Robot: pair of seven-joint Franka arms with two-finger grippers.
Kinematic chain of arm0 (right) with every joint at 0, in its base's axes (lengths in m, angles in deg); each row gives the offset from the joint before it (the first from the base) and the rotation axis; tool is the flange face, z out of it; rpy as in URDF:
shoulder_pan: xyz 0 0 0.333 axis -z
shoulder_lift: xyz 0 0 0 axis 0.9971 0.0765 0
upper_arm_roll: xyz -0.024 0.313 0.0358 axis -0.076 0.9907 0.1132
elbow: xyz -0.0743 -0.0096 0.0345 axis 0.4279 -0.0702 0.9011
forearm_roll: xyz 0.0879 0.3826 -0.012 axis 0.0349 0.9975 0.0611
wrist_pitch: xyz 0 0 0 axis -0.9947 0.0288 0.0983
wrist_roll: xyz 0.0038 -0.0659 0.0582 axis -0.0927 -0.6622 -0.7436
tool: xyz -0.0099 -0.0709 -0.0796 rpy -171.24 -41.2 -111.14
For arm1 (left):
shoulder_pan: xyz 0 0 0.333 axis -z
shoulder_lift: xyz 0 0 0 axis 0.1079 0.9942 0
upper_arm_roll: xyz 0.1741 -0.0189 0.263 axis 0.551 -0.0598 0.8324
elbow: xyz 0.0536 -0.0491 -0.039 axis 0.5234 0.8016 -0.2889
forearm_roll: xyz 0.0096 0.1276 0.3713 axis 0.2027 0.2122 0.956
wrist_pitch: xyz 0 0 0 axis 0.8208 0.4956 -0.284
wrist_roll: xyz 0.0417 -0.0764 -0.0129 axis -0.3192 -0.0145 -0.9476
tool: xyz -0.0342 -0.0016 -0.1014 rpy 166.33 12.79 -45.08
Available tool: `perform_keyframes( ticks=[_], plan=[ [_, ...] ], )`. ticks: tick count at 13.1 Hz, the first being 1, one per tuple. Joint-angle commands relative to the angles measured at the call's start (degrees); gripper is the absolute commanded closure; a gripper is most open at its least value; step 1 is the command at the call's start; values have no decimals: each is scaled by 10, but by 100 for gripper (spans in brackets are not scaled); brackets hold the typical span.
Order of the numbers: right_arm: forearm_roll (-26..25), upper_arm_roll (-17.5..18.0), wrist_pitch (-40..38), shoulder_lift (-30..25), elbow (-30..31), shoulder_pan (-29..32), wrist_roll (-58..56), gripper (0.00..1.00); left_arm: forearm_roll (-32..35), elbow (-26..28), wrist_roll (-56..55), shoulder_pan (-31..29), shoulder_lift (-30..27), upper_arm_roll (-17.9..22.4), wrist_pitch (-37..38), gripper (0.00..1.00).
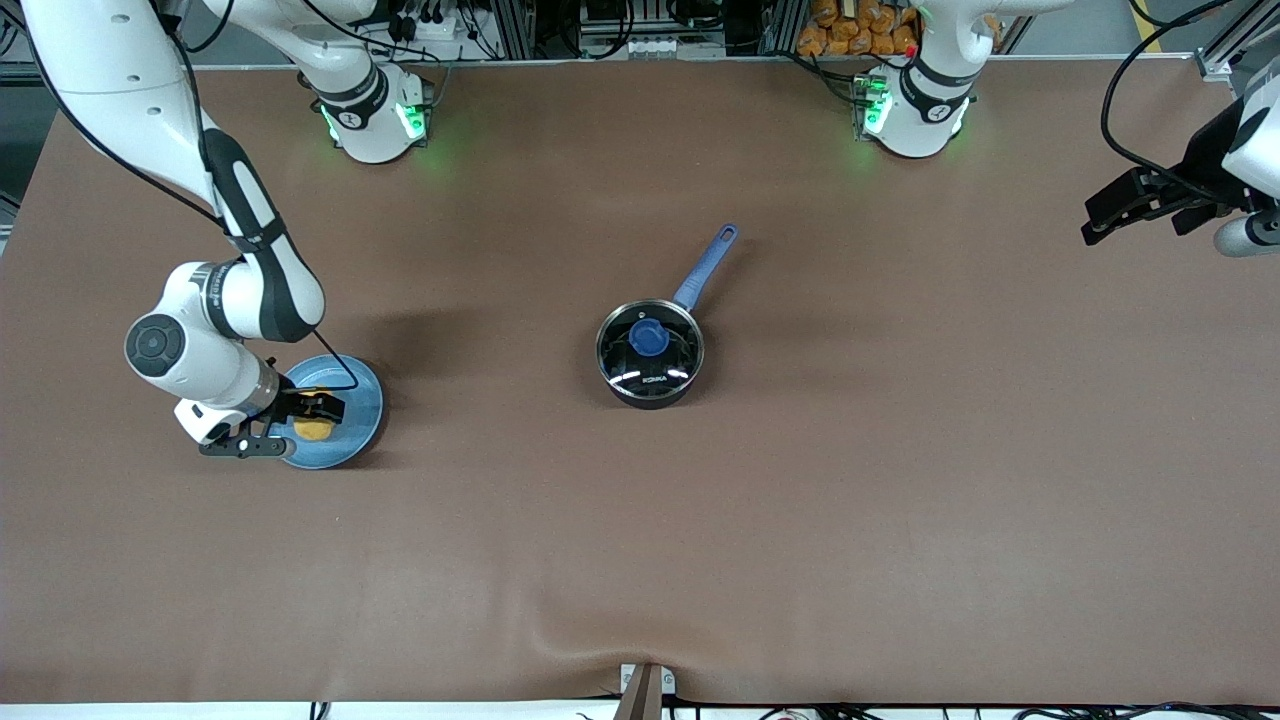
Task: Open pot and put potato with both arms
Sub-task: 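Lower the right gripper and grasp the yellow potato on the plate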
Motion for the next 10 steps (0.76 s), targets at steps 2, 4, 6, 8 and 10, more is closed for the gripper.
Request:
perform_keyframes(
  ticks=[2,4,6,8,10],
  plan=[
    [1,7,14,1,11,10,-15,10,-3,-6,1,-6,1,-4,9,0],
    [1,8,12,2,17,10,-19,55,-3,-6,0,-4,3,-4,8,0],
    [2,8,6,-4,18,11,-20,89,-3,-6,0,-4,3,-4,7,0],
    [2,8,-9,-21,19,15,-24,100,-3,-6,0,-4,3,-4,7,0],
    [2,8,-52,-56,17,11,-29,100,-3,-5,0,-4,5,-4,7,0]
  ],
)
